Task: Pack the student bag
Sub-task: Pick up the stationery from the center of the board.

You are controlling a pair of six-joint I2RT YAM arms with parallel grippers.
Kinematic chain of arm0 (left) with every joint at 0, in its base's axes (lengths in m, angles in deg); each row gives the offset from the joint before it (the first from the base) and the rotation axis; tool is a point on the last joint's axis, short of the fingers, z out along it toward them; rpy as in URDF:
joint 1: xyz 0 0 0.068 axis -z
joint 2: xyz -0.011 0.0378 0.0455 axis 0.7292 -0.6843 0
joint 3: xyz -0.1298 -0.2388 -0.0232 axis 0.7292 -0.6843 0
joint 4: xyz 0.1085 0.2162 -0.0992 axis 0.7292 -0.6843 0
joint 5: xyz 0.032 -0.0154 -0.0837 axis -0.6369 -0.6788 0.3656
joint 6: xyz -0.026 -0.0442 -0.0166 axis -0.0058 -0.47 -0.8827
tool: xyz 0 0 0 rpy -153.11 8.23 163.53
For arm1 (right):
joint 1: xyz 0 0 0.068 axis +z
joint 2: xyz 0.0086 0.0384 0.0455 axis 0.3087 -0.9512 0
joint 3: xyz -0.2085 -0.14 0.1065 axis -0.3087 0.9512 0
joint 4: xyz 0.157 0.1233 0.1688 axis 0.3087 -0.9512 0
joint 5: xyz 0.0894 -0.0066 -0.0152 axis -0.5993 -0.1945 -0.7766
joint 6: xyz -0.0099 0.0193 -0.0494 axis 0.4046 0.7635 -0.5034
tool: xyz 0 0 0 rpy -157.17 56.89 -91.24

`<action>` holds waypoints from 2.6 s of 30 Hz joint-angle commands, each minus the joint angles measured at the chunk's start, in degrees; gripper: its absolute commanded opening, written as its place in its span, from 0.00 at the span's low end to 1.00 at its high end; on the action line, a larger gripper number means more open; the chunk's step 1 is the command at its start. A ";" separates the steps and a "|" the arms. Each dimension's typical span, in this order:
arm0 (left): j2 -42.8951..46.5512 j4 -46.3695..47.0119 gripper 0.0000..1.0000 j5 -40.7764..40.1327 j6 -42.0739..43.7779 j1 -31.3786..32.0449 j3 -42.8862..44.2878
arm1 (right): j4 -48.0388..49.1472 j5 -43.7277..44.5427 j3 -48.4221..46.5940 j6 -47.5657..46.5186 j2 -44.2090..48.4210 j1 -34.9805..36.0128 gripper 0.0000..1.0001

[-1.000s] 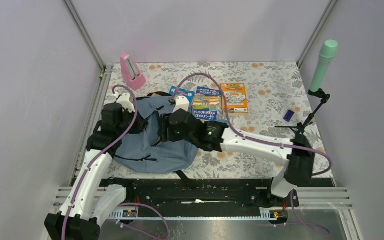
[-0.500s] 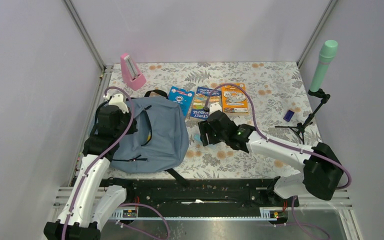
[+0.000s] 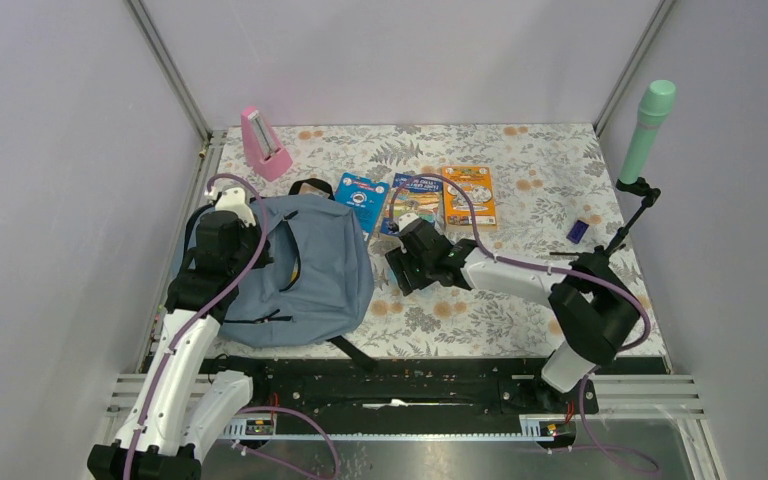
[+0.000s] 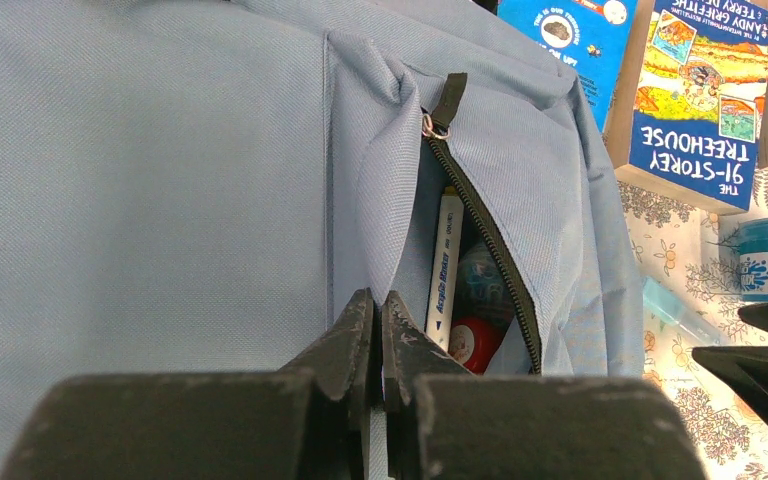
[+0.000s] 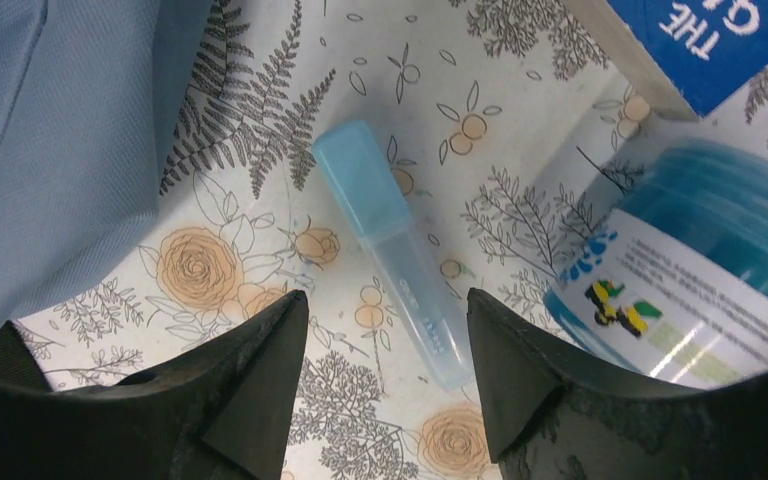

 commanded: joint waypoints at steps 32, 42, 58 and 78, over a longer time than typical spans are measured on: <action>0.39 9.17 0.00 2.16 -5.80 -0.34 1.08 | -7.28 14.10 -3.36 4.94 -5.69 5.87 0.57; 0.85 9.01 0.00 1.84 -5.76 -0.34 0.65 | -4.40 8.82 -0.96 6.94 -6.37 6.00 0.51; 0.86 8.73 0.00 1.49 -5.58 -0.34 0.52 | -3.83 10.67 -0.86 10.06 -7.35 8.86 0.41; 0.94 8.22 0.00 2.55 -4.23 -0.26 0.76 | -4.74 16.55 1.19 16.45 -2.45 8.81 0.00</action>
